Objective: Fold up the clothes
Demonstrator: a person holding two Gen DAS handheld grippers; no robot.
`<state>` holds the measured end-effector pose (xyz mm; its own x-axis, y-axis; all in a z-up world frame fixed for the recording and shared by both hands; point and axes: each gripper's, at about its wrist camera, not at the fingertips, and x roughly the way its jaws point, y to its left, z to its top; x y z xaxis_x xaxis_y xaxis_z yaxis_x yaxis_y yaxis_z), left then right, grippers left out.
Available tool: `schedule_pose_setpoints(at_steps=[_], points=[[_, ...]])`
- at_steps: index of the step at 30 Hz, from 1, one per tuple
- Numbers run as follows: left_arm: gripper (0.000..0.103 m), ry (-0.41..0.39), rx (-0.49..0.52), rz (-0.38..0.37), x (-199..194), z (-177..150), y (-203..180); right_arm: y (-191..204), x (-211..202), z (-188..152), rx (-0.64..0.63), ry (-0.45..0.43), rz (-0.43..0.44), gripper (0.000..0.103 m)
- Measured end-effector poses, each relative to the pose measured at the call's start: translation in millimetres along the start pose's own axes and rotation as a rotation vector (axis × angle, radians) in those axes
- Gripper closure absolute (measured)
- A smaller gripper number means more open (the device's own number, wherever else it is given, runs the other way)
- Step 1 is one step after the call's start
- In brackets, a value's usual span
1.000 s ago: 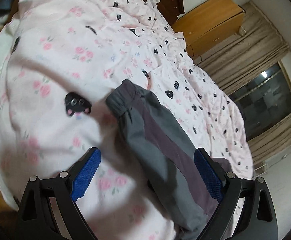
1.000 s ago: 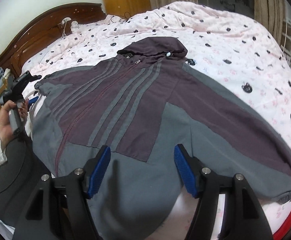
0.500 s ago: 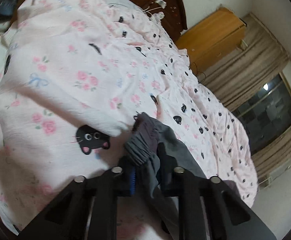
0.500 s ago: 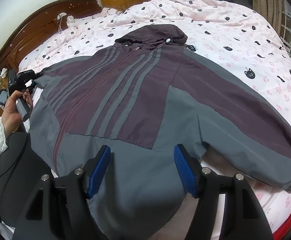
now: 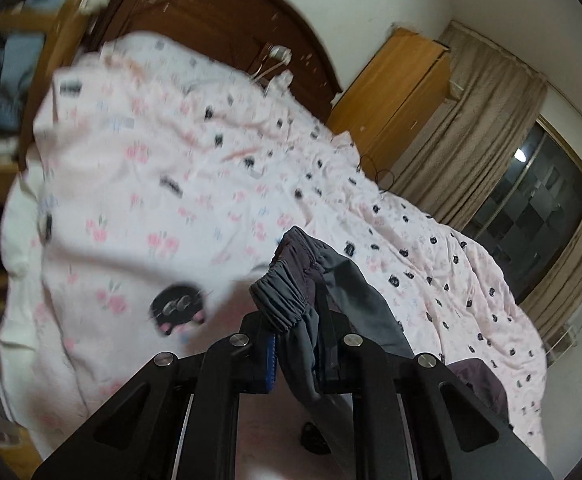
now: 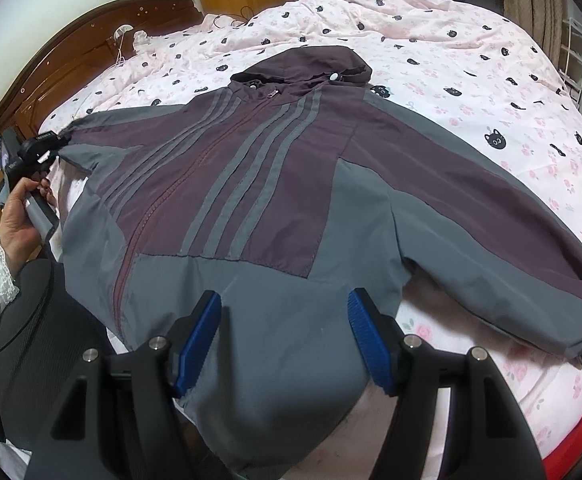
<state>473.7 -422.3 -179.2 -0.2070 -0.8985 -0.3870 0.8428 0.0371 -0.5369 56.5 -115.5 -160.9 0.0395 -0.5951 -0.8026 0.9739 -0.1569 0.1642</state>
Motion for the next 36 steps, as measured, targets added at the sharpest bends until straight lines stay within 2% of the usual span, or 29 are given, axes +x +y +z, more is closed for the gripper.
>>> schedule_pose_setpoints(at_steps=[3, 7, 13, 17, 23, 29, 32, 36], points=[[0.091, -0.046, 0.061, -0.012, -16.8, 8.2, -17.7, -3.4, -2.0, -1.4, 0.007, -0.001, 0.004, 0.035], [0.091, -0.076, 0.107, -0.068, -30.9, 20.2, -40.3, -6.0, -2.4, -2.8, 0.016, -0.003, 0.013, 0.035], [0.091, -0.098, 0.227, -0.198, -51.8, 25.8, -89.0, -10.1, -3.8, -4.6, 0.035, -0.009, 0.028, 0.035], [0.091, -0.104, 0.344, -0.301, -69.8, 13.8, -128.6, -16.3, -6.2, -6.5, 0.054, -0.015, 0.039, 0.035], [0.091, -0.107, 0.546, -0.408, -96.5, -23.9, -185.4, -26.6, -9.6, -8.1, 0.088, -0.023, 0.053, 0.035], [0.091, -0.031, 0.799, -0.509, -119.0, -87.4, -222.5, -34.9, -16.4, -8.4, 0.114, -0.035, 0.063, 0.035], [0.091, 0.047, 0.920, -0.526, -124.7, -125.7, -229.6, -38.0, -19.6, -8.4, 0.125, -0.045, 0.054, 0.035], [0.091, 0.192, 1.023, -0.519, -119.7, -169.0, -228.8, -44.9, -22.1, -8.3, 0.146, -0.052, 0.050, 0.035]])
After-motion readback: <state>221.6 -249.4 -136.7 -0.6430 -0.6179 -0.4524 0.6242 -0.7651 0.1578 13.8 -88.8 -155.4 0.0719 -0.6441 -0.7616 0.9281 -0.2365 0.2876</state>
